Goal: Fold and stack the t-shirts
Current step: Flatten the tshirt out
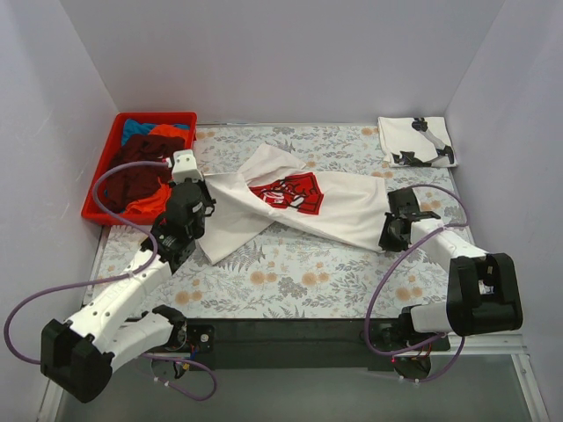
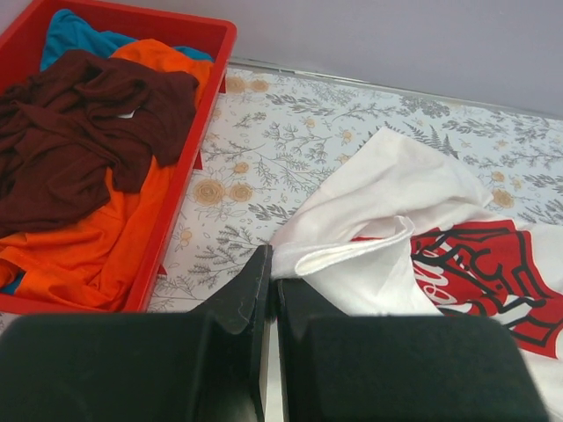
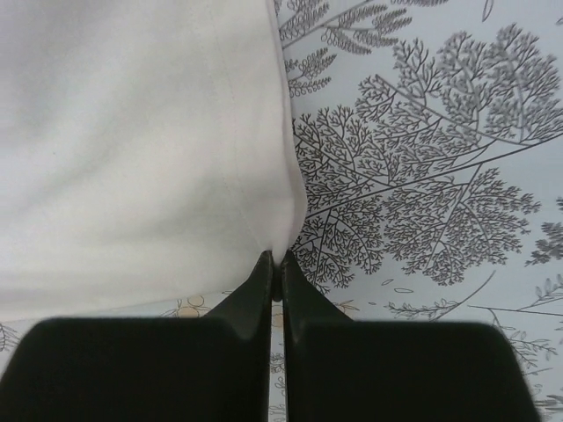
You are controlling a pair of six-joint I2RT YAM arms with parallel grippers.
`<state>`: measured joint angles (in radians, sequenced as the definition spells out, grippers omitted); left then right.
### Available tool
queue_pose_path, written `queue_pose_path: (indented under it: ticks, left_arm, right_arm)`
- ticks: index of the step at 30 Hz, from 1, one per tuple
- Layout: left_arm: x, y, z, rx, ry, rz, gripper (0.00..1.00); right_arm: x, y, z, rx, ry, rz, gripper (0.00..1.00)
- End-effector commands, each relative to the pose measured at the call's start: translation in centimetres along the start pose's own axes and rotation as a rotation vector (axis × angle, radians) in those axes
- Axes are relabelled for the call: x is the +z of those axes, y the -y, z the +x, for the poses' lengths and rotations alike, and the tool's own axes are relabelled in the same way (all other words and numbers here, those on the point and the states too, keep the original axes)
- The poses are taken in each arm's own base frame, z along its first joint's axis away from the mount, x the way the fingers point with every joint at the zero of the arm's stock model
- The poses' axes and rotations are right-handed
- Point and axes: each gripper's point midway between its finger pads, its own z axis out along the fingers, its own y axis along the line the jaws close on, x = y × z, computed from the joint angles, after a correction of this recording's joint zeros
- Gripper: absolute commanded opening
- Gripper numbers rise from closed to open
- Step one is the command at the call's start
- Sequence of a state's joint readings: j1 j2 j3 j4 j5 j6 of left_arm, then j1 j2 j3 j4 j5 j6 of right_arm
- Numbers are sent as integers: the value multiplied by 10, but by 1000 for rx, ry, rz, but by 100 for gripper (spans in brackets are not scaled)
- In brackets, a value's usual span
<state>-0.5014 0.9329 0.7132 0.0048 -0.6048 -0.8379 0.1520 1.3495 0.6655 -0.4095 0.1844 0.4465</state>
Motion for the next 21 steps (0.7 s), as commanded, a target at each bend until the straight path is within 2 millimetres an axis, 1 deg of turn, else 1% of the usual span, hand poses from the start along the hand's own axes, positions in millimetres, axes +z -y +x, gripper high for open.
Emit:
queue_pose_path:
  ticks: [1, 2, 3, 4, 5, 6, 7, 8, 9, 10, 11, 13, 14, 15, 16, 17, 18, 19, 20, 21]
  left_arm:
    - [17, 10, -50, -67, 75, -22, 0]
    - [23, 15, -59, -68, 82, -26, 0]
    - [34, 20, -59, -35, 72, -35, 0]
    - [39, 27, -90, -59, 130, -32, 0]
    - [44, 31, -102, -53, 152, -36, 0]
    - [58, 34, -100, 3, 142, -60, 0]
    - [68, 38, -124, 17, 177, -81, 0]
    - [65, 39, -144, -9, 213, -78, 0]
    - [78, 41, -147, 28, 208, -106, 0]
    - [80, 42, -157, 37, 219, -118, 0]
    - [77, 43, -188, 13, 268, -127, 0]
    - [75, 42, -208, 25, 289, -142, 0]
    - [65, 42, -233, -7, 333, -137, 0]
    - [59, 40, -243, -16, 351, -133, 0]
    - [40, 34, -263, -45, 385, -116, 0]
    - [29, 31, -274, -64, 408, -105, 0]
    - [16, 26, -284, -80, 430, -89, 0]
    - [3, 25, -295, -97, 458, -59, 0]
    - [-27, 13, -317, -138, 518, -33, 0]
    - [-38, 9, -319, -136, 516, -16, 0]
  right_arm:
    - [-31, -7, -61, -26, 143, 7, 1]
    - [-40, -11, -77, -36, 177, 2, 1]
    - [-54, -14, -99, -54, 222, 2, 1]
    - [-62, -13, -110, -65, 227, 14, 1]
    - [-90, -25, -150, -60, 322, -11, 1]
    - [-101, -26, -165, -81, 349, -5, 1]
    - [-124, -32, -195, -77, 410, -19, 1]
    - [-135, -35, -206, -86, 435, -28, 1]
    - [-144, -37, -217, -92, 459, -35, 1]
    - [-155, -37, -227, -104, 480, -35, 1]
    - [-181, -41, -247, -101, 549, -50, 1]
    - [-212, -38, -265, -104, 622, -48, 1]
    - [-226, -36, -269, -106, 651, -47, 1]
    - [-252, -36, -280, -104, 714, -58, 1]
    - [-274, -33, -281, -108, 762, -65, 1]
    - [-292, -30, -282, -126, 802, -63, 1]
    - [-309, -26, -282, -128, 841, -61, 1]
    - [-337, -19, -275, -122, 903, -68, 1]
    - [-352, -13, -270, -132, 939, -58, 1]
    - [-366, -9, -265, -135, 972, -59, 1]
